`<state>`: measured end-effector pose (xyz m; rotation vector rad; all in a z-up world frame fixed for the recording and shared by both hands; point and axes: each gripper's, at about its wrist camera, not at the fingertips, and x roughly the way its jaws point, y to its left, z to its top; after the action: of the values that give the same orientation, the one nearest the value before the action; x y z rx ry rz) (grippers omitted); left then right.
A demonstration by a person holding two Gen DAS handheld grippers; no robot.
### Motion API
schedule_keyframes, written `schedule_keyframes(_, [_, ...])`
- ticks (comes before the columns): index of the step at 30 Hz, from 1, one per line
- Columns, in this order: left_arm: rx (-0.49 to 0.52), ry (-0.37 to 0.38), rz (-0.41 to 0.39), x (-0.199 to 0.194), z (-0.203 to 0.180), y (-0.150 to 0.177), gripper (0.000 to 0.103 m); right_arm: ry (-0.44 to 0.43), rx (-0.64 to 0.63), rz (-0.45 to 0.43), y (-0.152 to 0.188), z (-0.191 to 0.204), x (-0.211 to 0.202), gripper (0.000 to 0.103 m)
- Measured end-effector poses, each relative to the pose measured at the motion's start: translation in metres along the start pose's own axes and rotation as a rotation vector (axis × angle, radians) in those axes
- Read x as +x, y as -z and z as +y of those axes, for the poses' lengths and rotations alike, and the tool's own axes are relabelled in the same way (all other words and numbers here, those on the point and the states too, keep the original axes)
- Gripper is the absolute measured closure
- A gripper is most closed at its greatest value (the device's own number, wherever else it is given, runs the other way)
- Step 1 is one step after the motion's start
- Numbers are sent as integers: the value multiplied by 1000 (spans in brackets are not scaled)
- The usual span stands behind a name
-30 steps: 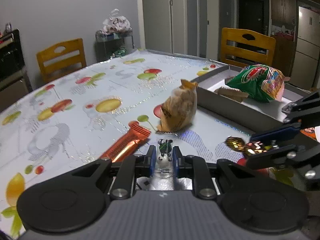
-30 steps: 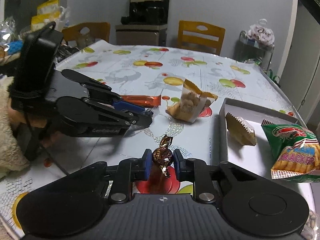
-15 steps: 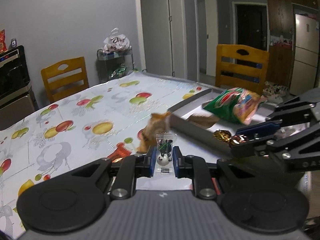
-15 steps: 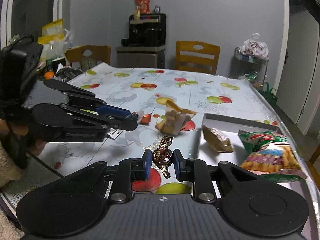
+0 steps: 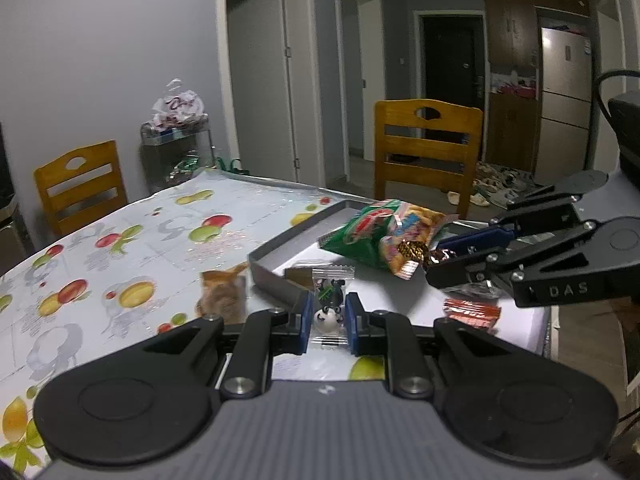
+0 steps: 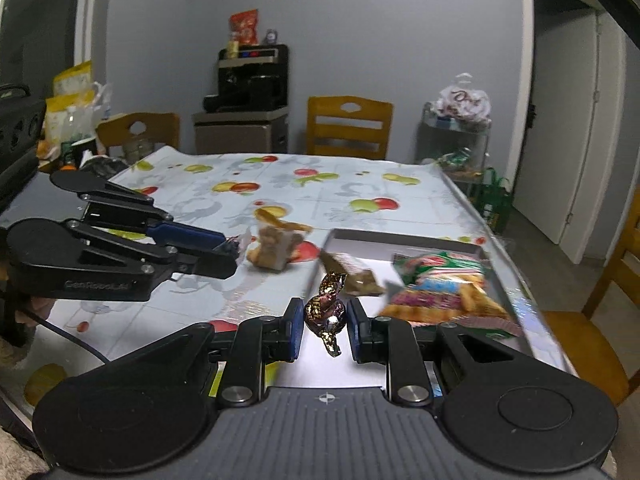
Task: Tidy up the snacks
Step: 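Carry the chocolate and clear packet over the grey tray with both tools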
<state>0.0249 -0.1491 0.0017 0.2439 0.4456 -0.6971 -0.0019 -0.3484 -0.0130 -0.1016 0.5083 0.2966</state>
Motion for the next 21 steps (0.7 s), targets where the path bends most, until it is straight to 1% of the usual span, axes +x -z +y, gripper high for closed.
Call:
schedule_keyframes(11, [53,97,3,15,-25,-7,88,73,35,14,12,-34,-12,78])
schedule_keyframes(21, [83,156,24,30,-42,-7,88,100,58,39,22,-49,-15,78])
